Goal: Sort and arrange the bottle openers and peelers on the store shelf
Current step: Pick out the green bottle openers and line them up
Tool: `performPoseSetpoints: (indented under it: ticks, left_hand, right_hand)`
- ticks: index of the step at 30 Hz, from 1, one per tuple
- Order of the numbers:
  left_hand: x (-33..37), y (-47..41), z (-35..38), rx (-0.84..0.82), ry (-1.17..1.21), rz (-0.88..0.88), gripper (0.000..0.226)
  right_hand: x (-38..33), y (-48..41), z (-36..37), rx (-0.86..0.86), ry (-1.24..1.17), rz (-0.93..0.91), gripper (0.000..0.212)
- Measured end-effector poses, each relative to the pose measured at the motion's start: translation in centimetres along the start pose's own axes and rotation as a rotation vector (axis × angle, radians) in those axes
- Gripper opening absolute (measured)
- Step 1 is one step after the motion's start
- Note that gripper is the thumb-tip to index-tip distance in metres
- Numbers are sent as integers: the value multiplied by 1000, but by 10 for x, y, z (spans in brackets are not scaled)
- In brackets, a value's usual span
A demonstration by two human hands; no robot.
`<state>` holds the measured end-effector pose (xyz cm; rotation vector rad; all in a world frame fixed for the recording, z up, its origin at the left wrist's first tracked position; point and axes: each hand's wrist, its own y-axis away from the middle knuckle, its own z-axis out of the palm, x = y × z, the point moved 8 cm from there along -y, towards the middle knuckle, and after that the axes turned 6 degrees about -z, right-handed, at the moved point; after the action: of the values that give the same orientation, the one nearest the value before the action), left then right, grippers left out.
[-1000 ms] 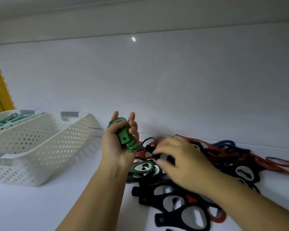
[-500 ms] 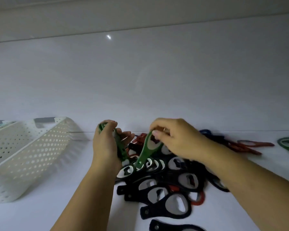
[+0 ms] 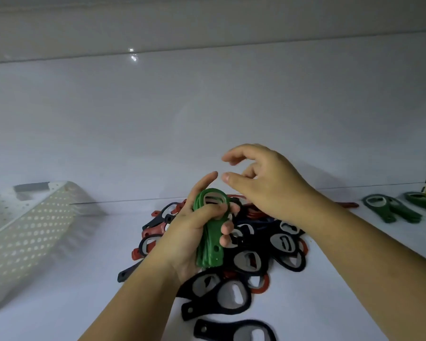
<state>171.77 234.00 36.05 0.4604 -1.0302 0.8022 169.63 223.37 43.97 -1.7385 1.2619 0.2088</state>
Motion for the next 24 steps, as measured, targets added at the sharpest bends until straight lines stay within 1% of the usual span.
performPoseSetpoints:
  ticks: [1,3,5,6,8,9,11,12,13,14,15,17,19,21,23,24]
  left_hand:
    - [0,0,-2,15,-2,17,53]
    - [-4,-1,0,18,-18,30,43]
    - [-10,1,12,18,-103,40,29]
    - [-13,2,20,26,-199,69,26]
    - [-13,8,39,52,-380,193,20]
    - [-13,11,48,68,-405,252,18]
    - [-15,16,70,70,-406,306,17]
    - [-19,18,84,44,-428,315,17]
    - [-26,19,98,12,-469,315,18]
    - [-34,19,113,-18,-510,314,21]
    - [-43,19,127,-32,-551,318,23]
    - [-57,20,151,-39,-590,347,26]
    - [-69,20,170,-38,-559,357,29]
    - [-82,20,186,-60,-559,355,30]
    - [-95,21,201,-112,-616,374,27]
    - [-102,21,208,-157,-636,366,24]
  right_hand:
    - [6,9,-4,5,12,43,13]
    - [21,35,-10,-59,83,129,3]
    - [32,64,-9,-182,90,210,10]
    - [35,78,-9,-248,75,239,14]
    - [35,105,-13,-362,36,297,20]
    - [34,117,-17,-405,23,324,22]
    - [31,136,-26,-441,38,340,25]
    - [30,143,-31,-436,60,343,19]
    - [32,149,-35,-418,76,356,18]
    - [33,155,-40,-387,63,383,23]
    - [37,160,-45,-349,25,417,26]
    - [45,170,-57,-253,-66,458,21]
    - [53,182,-72,-172,-121,492,16]
    - [61,197,-86,-144,-139,527,11]
    - [66,210,-99,-141,-127,535,13]
    - [69,216,-105,-145,-112,544,7]
